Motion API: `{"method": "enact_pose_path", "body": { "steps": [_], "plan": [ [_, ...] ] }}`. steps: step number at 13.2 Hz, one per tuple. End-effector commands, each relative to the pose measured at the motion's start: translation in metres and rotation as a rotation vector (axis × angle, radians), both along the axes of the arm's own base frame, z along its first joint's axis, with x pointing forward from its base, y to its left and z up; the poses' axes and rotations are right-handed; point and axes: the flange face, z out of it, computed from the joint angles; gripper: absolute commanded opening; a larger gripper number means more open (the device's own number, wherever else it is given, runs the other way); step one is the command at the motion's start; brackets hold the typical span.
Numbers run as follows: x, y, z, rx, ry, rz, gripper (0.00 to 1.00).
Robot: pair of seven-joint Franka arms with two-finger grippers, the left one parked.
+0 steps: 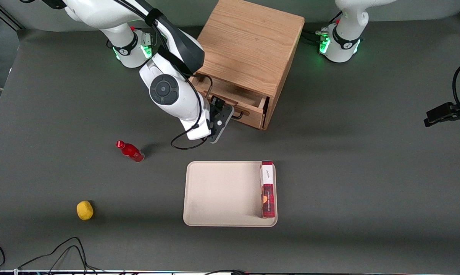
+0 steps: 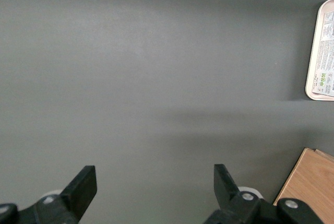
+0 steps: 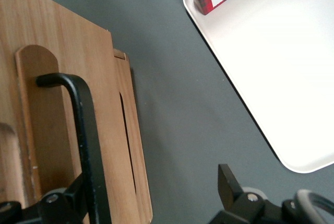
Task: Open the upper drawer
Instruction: 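Pull the upper drawer outward from the cabinet with the right gripper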
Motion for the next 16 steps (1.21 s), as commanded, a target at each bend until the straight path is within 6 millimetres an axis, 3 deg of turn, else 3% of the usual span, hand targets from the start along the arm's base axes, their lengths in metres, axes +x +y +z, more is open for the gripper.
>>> {"method": "enact_pose_path", "body": {
  "steps": [1, 16],
  "plan": [
    [0.004, -0.002, 0.006, -0.007, -0.020, -0.013, 1.00],
    [0.029, -0.012, 0.010, -0.022, -0.069, -0.022, 1.00]
  ]
}}
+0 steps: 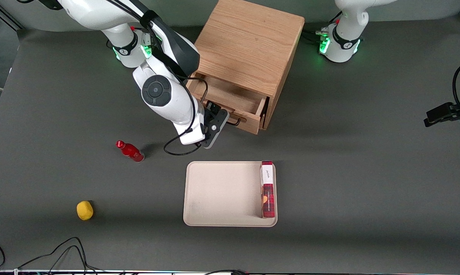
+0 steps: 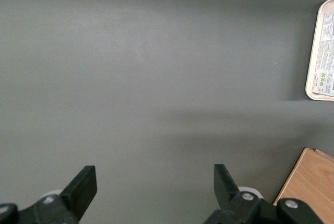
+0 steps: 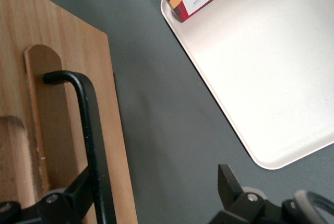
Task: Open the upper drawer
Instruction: 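Pull the upper drawer outward from the cabinet with the right gripper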
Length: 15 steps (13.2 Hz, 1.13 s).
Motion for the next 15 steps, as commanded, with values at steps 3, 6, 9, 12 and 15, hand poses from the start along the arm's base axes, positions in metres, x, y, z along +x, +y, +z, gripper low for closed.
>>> {"method": "enact_pose_path", "body": {
  "steps": [3, 6, 9, 12, 15],
  "plan": [
    [0.012, 0.001, -0.001, -0.005, -0.020, -0.010, 1.00],
    [0.020, -0.007, -0.002, -0.009, -0.026, -0.023, 1.00],
    [0.025, -0.009, -0.002, -0.015, -0.037, -0.023, 1.00],
    [0.028, -0.009, -0.002, -0.018, -0.045, -0.020, 1.00],
    [0.039, -0.018, -0.002, -0.020, -0.054, -0.041, 1.00]
  ]
}}
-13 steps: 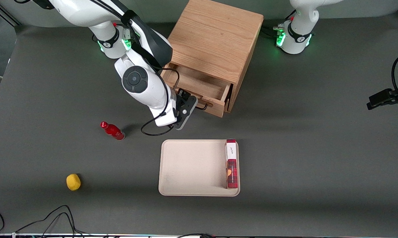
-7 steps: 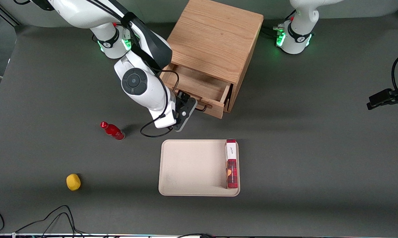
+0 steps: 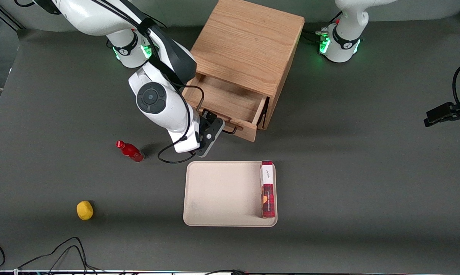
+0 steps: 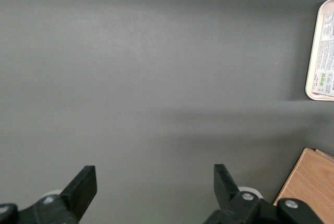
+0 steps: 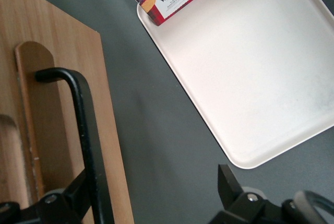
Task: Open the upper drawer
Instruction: 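Pull the upper drawer outward from the cabinet with the right gripper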
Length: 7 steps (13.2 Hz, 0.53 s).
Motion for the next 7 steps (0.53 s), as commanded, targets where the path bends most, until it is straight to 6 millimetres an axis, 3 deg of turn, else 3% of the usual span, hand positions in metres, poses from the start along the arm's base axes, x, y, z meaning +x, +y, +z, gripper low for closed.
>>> {"method": "enact_pose_path", "body": {
  "steps": [1, 7],
  "plan": [
    [0.019, -0.004, 0.000, -0.004, -0.028, -0.020, 1.00],
    [0.032, -0.007, -0.006, -0.018, -0.049, -0.019, 1.00]
  ]
}}
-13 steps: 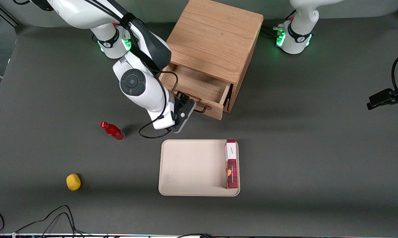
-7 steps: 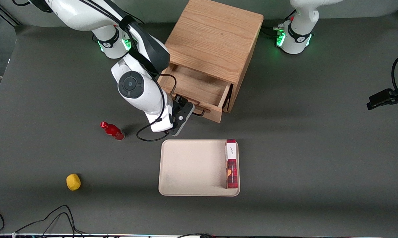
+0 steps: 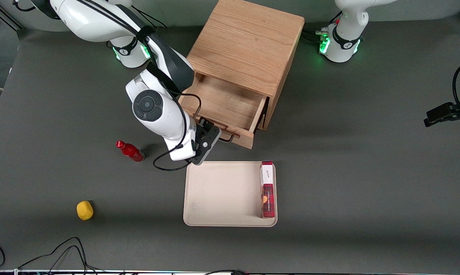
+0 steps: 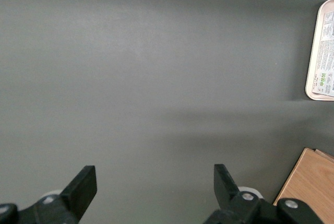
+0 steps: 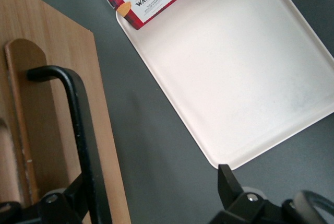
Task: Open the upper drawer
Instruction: 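Pull the upper drawer outward from the cabinet with the right gripper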
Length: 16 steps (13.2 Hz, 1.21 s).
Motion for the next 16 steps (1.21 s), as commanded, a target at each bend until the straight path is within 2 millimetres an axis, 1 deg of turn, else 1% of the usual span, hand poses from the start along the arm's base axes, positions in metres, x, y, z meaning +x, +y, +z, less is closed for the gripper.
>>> {"method": "enact_pose_path", "body": {
  "steps": [1, 5, 9, 11, 13, 14, 16],
  "plan": [
    [0.012, 0.002, -0.001, -0.003, -0.023, -0.004, 1.00],
    [0.024, -0.002, -0.003, -0.016, -0.047, -0.005, 1.00],
    [0.029, -0.007, -0.003, -0.013, -0.049, -0.014, 1.00],
    [0.033, -0.012, 0.000, -0.009, -0.057, -0.009, 1.00],
    [0.036, -0.012, 0.001, -0.002, -0.066, 0.027, 1.00],
    [0.038, -0.012, 0.004, 0.002, -0.072, 0.025, 1.00],
    [0.039, -0.013, 0.004, 0.001, -0.074, 0.026, 1.00]
  ]
}}
